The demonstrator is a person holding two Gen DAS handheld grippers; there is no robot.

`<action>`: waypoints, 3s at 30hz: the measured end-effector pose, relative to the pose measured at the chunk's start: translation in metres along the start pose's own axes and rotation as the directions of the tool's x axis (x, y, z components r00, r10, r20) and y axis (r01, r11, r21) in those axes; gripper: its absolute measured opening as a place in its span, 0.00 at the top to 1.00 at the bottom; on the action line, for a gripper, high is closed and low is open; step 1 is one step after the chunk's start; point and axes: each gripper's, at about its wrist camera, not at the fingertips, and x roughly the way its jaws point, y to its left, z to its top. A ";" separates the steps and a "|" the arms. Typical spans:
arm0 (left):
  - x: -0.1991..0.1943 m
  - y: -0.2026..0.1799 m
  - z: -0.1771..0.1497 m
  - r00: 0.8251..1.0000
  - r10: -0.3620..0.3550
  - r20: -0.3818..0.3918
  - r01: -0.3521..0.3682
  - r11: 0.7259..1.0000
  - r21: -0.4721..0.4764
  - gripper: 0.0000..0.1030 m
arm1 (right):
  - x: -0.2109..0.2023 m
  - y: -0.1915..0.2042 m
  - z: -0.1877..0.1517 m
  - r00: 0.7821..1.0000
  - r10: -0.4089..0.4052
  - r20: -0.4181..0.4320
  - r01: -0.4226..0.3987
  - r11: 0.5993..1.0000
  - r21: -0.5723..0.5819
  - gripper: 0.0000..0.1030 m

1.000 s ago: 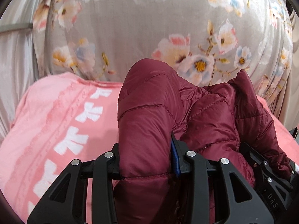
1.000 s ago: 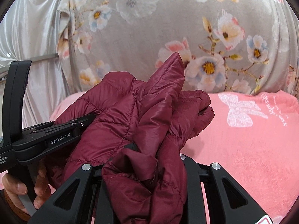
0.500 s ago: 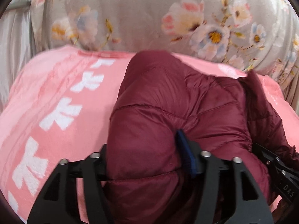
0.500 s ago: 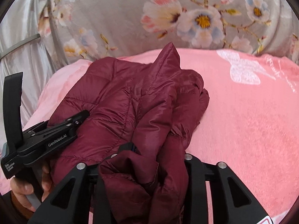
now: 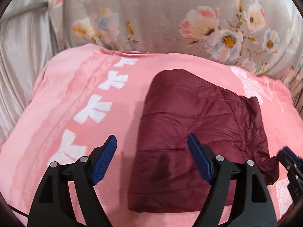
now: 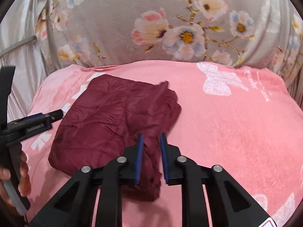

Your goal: Fold large clothes

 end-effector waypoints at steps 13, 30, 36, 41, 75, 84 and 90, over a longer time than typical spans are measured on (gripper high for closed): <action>0.055 -0.038 -0.027 0.994 0.095 -0.059 -0.092 0.994 0.057 0.27 | 0.078 0.005 -0.027 0.987 -0.099 -0.124 0.095 0.995 -0.034 0.97; 0.064 -0.047 -0.043 0.993 0.117 0.001 -0.117 0.991 0.071 0.27 | 0.089 0.005 -0.031 0.981 -0.100 -0.165 0.095 0.995 -0.039 0.96; 0.041 -0.037 -0.048 0.993 0.110 0.043 -0.111 0.993 0.031 0.26 | 0.053 0.000 -0.033 0.995 -0.057 -0.078 0.056 0.998 -0.005 0.88; -0.024 -0.017 -0.075 0.986 0.113 0.121 -0.110 0.994 -0.027 0.08 | -0.016 0.002 -0.054 1.000 -0.012 0.024 0.012 1.000 -0.019 0.56; -0.074 -0.020 -0.156 0.981 0.184 0.069 -0.180 0.982 -0.057 0.05 | -0.069 0.014 -0.131 0.991 -0.123 -0.047 0.118 0.988 -0.095 0.15; -0.075 -0.021 -0.156 0.980 0.188 0.073 -0.184 0.982 -0.050 0.05 | -0.067 0.009 -0.130 0.991 -0.119 -0.061 0.114 0.991 -0.071 0.15; -0.075 -0.020 -0.156 0.980 0.187 0.075 -0.184 0.982 -0.049 0.05 | -0.068 0.009 -0.129 0.991 -0.121 -0.054 0.117 0.990 -0.072 0.15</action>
